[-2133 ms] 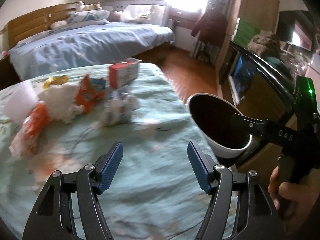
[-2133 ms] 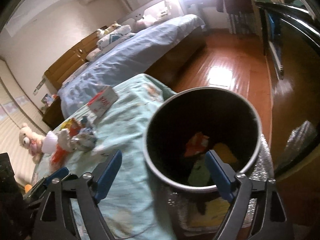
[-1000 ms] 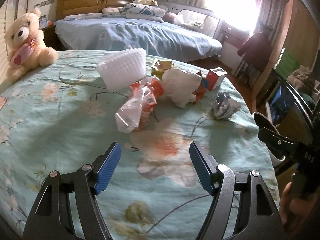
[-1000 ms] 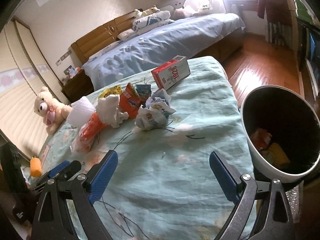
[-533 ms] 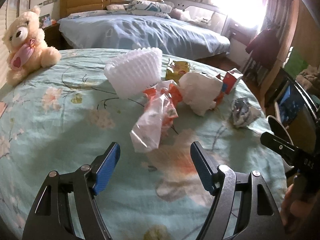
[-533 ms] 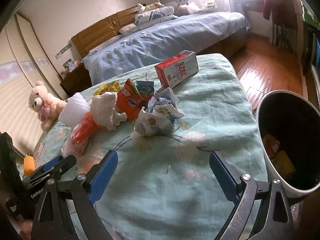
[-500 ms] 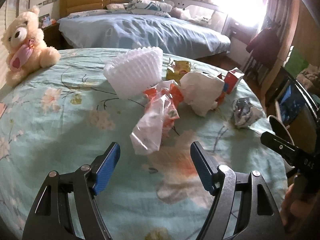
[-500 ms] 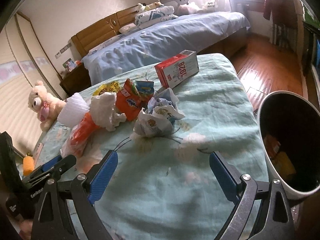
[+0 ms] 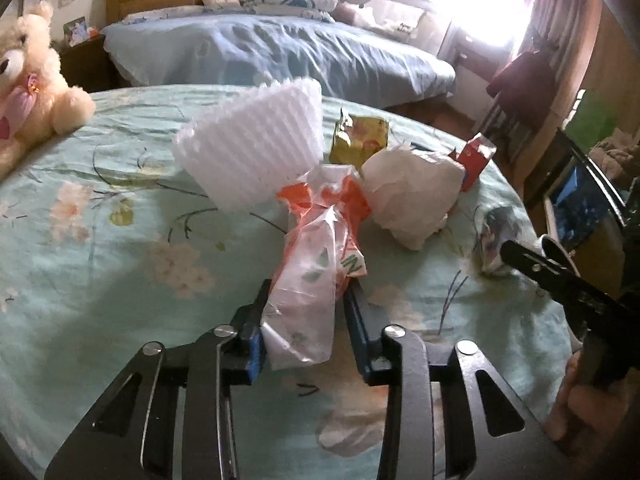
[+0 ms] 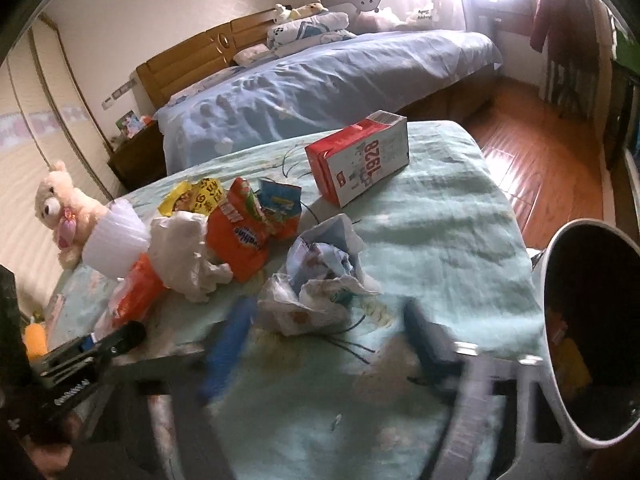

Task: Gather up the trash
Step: 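Grasp the clear plastic bag with the left gripper while the right grasps the crumpled tissue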

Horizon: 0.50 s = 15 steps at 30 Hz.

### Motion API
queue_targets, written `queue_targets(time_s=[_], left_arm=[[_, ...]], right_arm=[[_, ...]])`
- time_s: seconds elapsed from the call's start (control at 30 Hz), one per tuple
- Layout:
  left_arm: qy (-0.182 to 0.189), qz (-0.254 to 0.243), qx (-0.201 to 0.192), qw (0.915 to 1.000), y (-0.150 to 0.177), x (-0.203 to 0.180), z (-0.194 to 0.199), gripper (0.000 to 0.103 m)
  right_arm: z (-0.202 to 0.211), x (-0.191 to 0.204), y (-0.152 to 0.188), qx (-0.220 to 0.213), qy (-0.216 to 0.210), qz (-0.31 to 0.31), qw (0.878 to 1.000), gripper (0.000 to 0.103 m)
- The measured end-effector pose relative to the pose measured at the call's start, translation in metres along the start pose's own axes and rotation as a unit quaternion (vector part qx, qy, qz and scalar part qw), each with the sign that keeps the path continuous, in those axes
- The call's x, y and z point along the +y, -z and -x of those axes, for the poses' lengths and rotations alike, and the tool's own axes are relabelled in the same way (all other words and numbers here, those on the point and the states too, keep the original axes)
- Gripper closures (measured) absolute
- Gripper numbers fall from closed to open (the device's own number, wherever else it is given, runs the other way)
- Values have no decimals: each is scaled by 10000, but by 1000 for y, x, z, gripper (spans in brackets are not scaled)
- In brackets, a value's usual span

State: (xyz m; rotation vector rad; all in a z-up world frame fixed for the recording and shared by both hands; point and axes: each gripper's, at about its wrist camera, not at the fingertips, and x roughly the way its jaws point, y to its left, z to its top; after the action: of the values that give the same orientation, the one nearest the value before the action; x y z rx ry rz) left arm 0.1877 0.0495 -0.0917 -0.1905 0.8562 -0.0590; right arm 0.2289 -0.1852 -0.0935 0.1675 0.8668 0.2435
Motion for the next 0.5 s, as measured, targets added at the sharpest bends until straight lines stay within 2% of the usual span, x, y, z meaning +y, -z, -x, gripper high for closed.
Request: queue_targets(time_s=[0.03,0.07,0.1,0.2,0.5], left_arm=[[-3,-15,-36,10000,0,0,2,76],[-7,-31,-83,10000,2,-1,6,76],[6,-34,-117,9999,3,-1,9,76],[90,-48,-176,9998,9,-4,20,77],[336,-151,-321,9988,26,-22,48,77]], right_arm=[[2,0,1,-21,-16,7,10000,59],[4,1,1,-43,-7,33,10000,71],[6,1,2,-57,19,61,10000,76],[13,1,7,-66,-36,70,9999,80],[45,-13,24,-145,-157,-73,9997,82]])
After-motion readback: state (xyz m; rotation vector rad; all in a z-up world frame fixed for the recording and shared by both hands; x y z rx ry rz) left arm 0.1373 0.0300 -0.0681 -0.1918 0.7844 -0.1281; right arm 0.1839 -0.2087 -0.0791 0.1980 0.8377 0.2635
